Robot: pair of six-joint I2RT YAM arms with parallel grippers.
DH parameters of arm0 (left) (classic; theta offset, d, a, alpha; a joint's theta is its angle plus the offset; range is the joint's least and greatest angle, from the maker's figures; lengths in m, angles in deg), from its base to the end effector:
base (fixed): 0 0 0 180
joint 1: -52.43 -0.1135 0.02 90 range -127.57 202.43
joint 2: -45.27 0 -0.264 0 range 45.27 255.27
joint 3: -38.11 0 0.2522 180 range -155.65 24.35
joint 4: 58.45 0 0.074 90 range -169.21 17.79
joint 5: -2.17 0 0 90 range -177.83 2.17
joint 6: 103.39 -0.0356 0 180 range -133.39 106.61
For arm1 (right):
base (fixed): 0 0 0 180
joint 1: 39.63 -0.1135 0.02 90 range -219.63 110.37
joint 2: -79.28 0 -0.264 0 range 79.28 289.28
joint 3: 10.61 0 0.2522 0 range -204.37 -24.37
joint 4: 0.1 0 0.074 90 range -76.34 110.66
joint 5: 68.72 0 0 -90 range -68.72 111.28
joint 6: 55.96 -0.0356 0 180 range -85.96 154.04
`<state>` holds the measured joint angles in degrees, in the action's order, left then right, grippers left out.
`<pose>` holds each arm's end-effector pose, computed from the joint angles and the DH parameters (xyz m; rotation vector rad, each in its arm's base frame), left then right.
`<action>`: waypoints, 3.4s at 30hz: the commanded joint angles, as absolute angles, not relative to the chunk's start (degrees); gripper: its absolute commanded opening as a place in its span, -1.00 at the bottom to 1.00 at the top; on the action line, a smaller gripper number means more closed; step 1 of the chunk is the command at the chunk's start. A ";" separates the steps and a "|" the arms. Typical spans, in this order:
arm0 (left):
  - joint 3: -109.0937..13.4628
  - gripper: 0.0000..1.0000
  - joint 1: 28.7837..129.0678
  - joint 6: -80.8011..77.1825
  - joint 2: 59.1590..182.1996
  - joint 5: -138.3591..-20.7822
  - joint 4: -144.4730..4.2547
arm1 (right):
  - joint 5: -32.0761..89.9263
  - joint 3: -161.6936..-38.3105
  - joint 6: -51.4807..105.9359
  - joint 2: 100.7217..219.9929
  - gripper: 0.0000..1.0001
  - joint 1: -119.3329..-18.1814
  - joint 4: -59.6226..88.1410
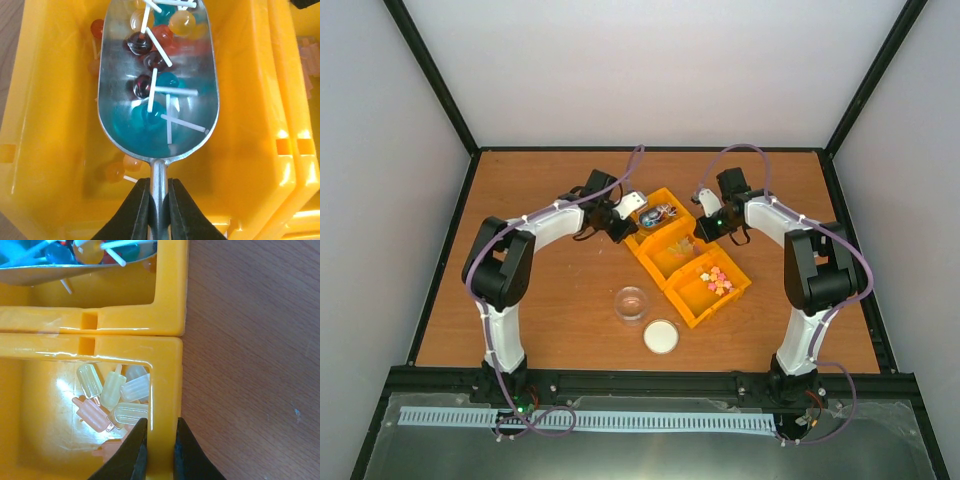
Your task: Pack the candies
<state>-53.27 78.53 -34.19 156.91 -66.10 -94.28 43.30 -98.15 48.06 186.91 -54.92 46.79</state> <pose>0.3657 -0.1938 0.1827 1.1388 2.2546 -0.5190 0.3617 0.1127 0.1800 -0.7859 2.5829 0.5309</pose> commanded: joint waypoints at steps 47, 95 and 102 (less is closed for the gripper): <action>-24.88 -0.98 64.20 -75.43 103.77 -48.62 -133.23 | 44.92 -96.97 51.43 190.66 -0.72 -56.06 47.56; -41.42 -0.99 77.80 -70.22 116.36 -74.69 -146.09 | 47.49 -97.19 50.56 183.30 0.75 -54.05 48.11; -42.81 -0.98 81.73 -68.10 118.30 -79.91 -147.18 | 46.67 -97.58 50.59 182.86 0.81 -54.10 48.57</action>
<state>-40.18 79.39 -70.49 117.63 -76.54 -145.18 47.24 -97.08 50.53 184.75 -54.35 48.21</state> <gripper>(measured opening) 0.088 0.904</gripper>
